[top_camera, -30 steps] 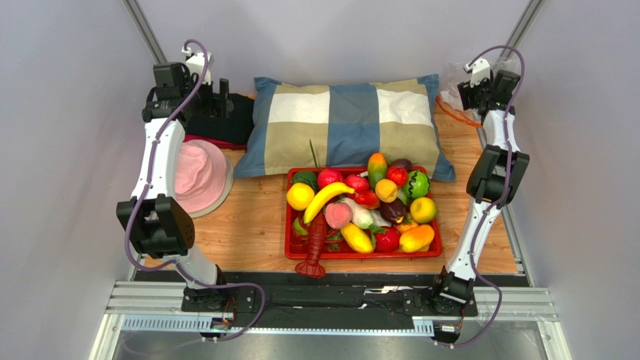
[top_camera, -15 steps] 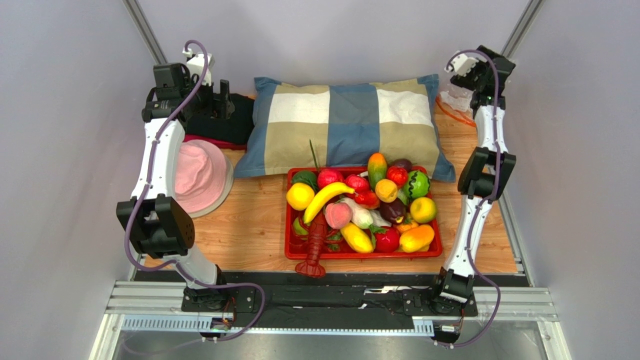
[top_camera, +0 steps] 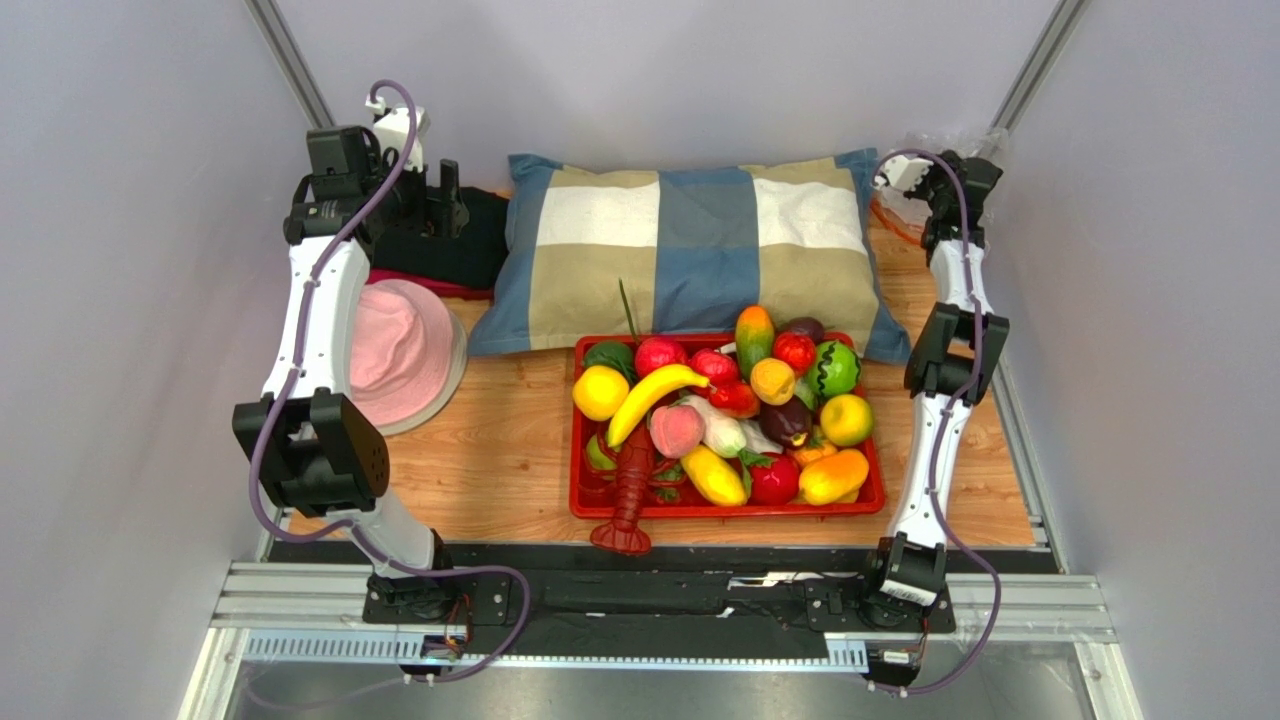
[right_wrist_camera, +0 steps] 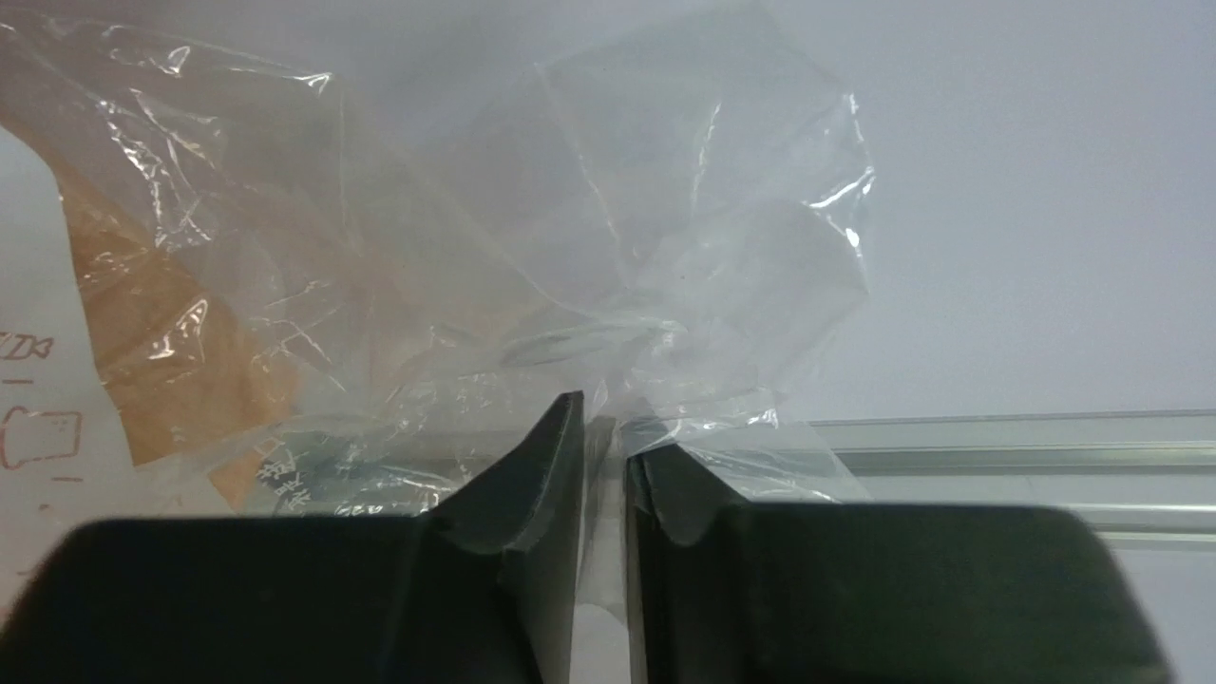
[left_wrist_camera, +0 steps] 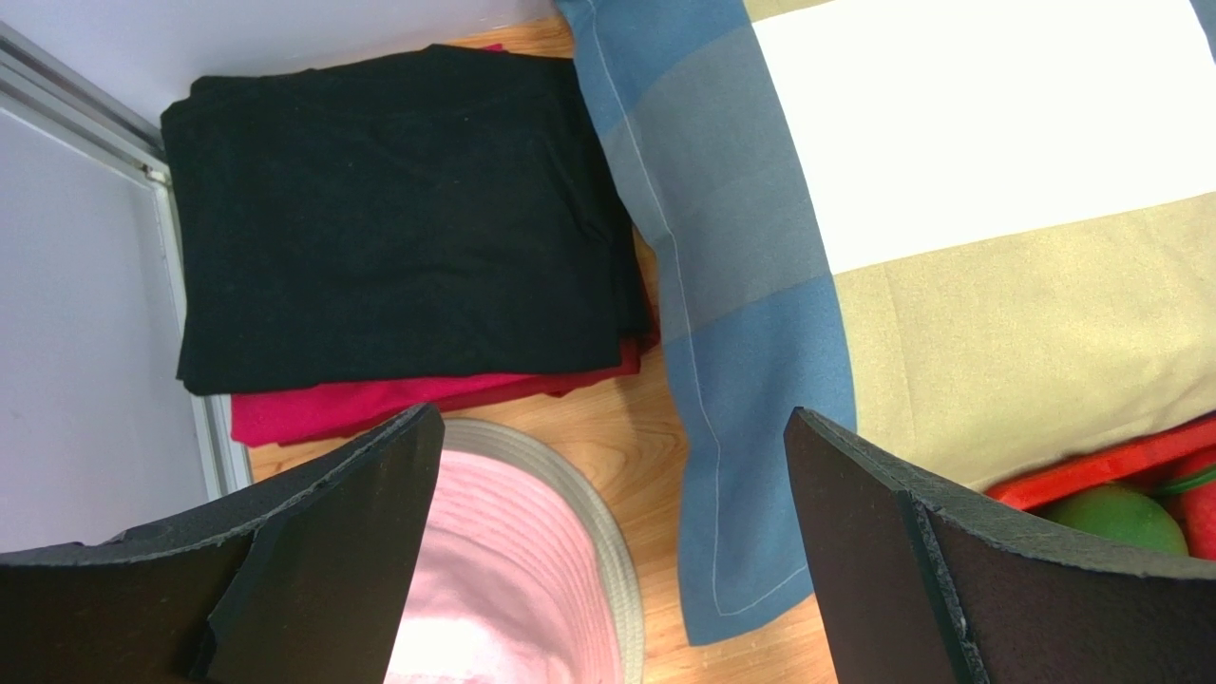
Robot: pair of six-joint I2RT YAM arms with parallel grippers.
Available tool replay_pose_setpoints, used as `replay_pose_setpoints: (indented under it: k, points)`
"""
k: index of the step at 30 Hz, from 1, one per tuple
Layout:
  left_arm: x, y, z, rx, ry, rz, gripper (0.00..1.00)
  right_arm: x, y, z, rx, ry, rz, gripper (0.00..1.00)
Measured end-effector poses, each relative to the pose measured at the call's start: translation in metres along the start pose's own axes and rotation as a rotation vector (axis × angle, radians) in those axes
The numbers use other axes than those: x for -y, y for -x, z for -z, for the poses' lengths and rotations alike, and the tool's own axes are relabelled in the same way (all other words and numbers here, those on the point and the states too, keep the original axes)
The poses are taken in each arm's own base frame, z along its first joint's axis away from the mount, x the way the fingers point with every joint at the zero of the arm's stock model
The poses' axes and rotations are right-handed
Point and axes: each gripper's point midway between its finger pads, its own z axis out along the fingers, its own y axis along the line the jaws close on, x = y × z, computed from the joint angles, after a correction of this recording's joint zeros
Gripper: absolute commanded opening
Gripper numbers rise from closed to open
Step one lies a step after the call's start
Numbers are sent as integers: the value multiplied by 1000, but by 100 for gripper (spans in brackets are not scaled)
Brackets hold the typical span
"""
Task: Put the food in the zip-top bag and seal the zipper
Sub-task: Pick up the zipper food storage bag at the corner of the board.
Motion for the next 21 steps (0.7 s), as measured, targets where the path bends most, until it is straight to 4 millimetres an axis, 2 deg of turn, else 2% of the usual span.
replay_pose_setpoints:
  k: [1,7,10,12,14,16,18,19,21]
  points:
    - [0,0,0,0,0,-1,99,3,-1,0,-1,-10,1,0]
    - [0,0,0,1,-4,-11,99,5,-2,6,-9,-23,-27,0]
    - [2,1,0,4,-15,-11,99,7,2,20,-28,14,-118,0]
    - [5,2,1,9,-28,-13,99,22,14,38,-34,42,-206,0]
    - [9,5,5,24,-42,-17,99,53,33,60,-27,38,-287,0]
    - [15,6,12,40,-59,-21,99,108,61,93,5,-1,-370,0]
    - [22,7,21,64,-76,-26,99,177,94,132,65,-78,-443,0]
    - [25,9,26,77,-84,-30,99,203,109,150,94,-107,-476,0]
    - [34,13,37,111,-108,-32,99,262,145,198,177,-172,-550,0]
